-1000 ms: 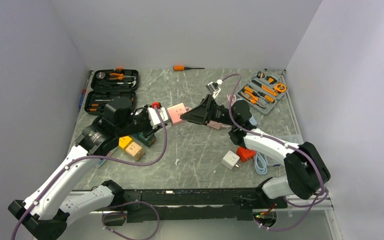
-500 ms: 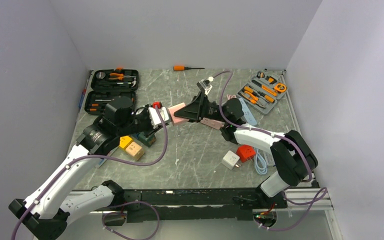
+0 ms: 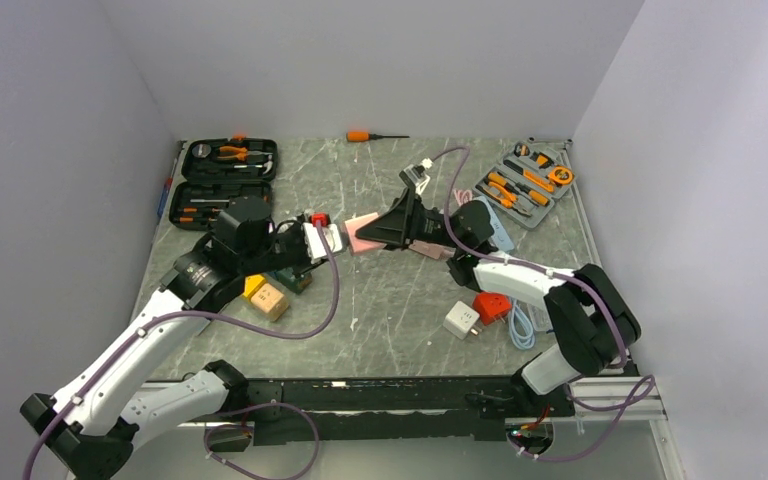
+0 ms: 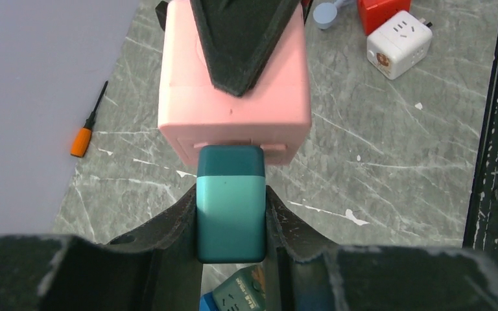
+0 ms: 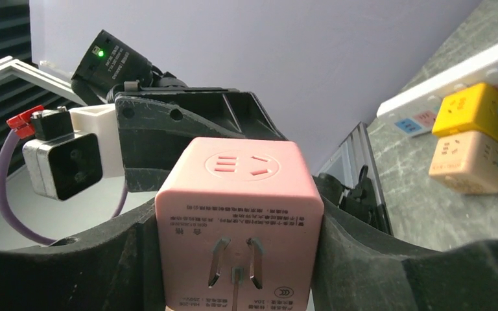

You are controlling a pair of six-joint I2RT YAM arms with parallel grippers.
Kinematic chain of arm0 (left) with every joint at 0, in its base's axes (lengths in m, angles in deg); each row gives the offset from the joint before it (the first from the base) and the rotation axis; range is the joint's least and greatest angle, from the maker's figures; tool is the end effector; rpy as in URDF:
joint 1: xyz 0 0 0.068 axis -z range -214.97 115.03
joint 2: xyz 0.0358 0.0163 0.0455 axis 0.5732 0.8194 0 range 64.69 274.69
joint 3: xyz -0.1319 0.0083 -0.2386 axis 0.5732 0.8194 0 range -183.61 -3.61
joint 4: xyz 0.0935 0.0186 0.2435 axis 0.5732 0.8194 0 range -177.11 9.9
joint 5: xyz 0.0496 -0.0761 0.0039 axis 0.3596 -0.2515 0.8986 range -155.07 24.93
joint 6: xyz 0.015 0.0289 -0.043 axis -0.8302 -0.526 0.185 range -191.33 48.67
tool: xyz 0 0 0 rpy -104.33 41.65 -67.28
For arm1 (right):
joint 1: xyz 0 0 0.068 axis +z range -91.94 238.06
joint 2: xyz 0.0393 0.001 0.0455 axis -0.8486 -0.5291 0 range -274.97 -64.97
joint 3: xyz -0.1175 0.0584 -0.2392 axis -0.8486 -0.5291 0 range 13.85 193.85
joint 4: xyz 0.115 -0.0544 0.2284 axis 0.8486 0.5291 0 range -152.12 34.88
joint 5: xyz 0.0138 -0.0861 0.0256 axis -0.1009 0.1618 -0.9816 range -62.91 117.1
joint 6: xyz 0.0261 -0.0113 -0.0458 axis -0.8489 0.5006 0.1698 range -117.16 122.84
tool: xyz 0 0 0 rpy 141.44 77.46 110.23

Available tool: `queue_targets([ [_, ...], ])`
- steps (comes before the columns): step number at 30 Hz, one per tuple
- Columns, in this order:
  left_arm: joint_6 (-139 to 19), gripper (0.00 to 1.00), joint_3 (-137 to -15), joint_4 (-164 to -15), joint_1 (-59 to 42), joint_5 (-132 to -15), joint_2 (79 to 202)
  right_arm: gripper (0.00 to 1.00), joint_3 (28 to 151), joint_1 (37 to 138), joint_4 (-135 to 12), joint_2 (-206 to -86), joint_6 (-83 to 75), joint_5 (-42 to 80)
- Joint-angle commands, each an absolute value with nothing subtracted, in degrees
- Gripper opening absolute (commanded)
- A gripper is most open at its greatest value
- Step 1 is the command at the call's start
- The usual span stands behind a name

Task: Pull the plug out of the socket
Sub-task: Remove the plug from the socket, then place the plug at the center of the board.

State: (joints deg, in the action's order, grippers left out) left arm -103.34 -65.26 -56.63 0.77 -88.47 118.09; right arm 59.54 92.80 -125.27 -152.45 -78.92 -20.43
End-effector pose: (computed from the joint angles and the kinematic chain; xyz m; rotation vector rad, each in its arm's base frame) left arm 0.1502 -0.1256 0.3796 1.3001 1.4544 -0.4423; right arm 0.2499 0.2053 0.2945 -0.2771 1.6897 2.1256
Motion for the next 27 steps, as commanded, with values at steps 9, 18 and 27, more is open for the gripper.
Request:
queue_targets([
  [9,-109.2,0.0,-63.2,-55.1,-0.1,-85.9,115.3,0.0,52.1,81.0,-119.4,-138.7,-72.9,-22.6],
  [18,-107.9,0.0,-64.9,-49.7,0.0,-83.4,120.1,0.0,58.2,80.3,-62.8,-132.3,-38.3,-4.4],
  [27,-108.2,0.0,-67.8,-47.3,1.9,-86.3,124.0,0.0,59.4,87.8,-44.9,-141.6,-31.8,21.8],
])
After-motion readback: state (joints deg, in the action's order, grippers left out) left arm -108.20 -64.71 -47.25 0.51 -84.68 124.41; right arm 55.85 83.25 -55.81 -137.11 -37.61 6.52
